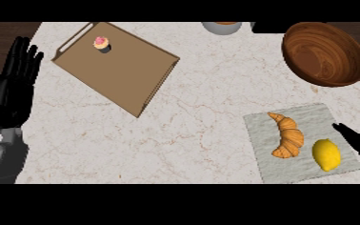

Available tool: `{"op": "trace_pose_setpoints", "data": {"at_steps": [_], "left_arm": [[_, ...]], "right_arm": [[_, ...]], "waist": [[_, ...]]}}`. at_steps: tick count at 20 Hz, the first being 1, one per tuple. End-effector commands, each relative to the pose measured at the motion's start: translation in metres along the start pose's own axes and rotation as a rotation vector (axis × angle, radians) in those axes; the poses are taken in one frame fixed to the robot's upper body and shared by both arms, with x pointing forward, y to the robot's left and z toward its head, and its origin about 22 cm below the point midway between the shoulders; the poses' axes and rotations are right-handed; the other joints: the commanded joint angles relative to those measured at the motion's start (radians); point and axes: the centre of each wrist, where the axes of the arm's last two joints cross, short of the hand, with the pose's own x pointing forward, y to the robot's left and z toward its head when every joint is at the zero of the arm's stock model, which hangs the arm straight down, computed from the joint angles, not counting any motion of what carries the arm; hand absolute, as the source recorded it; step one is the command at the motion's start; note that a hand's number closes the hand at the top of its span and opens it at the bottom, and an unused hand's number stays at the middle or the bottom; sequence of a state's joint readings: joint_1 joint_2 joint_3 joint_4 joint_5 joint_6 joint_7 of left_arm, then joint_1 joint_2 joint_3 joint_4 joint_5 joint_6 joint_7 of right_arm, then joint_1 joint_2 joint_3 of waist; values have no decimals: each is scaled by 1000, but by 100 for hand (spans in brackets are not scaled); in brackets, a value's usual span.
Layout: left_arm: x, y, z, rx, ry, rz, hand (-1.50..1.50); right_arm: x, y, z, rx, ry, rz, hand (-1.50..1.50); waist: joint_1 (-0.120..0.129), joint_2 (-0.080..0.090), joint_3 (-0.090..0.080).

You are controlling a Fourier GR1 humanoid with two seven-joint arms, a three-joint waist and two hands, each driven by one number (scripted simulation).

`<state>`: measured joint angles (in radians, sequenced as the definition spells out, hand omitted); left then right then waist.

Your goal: Pick the lemon from the placemat and place it in the bowl

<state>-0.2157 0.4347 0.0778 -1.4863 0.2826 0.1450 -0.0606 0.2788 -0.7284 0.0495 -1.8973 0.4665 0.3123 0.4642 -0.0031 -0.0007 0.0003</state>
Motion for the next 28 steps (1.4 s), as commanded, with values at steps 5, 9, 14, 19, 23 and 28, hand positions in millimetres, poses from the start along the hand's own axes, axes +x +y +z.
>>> {"op": "trace_pose_setpoints", "data": {"at_steps": [5,9,14,19,23,28], "left_arm": [[7,-8,2,4,-2,8,0],[-16,-10,1,3,4,-6,0],[26,-1,-8,12,14,11,0],[1,-3,-7,10,-3,-2,0],[-15,3,0,8,-4,1,0],[-19,13,2,11,0,-9,0]], "right_arm": [[-4,24,-28,-17,-71,-2,-150],[-17,14,-18,-3,-46,30,-150],[-4,24,-33,38,-28,38,-150],[-23,43,-54,40,-25,23,-150],[-25,52,-65,30,3,24,-150],[-31,60,-62,68,58,6,-150]], "waist": [[4,0,0],[-2,0,0],[3,0,0],[1,1,0],[1,1,0],[1,1,0]]}}
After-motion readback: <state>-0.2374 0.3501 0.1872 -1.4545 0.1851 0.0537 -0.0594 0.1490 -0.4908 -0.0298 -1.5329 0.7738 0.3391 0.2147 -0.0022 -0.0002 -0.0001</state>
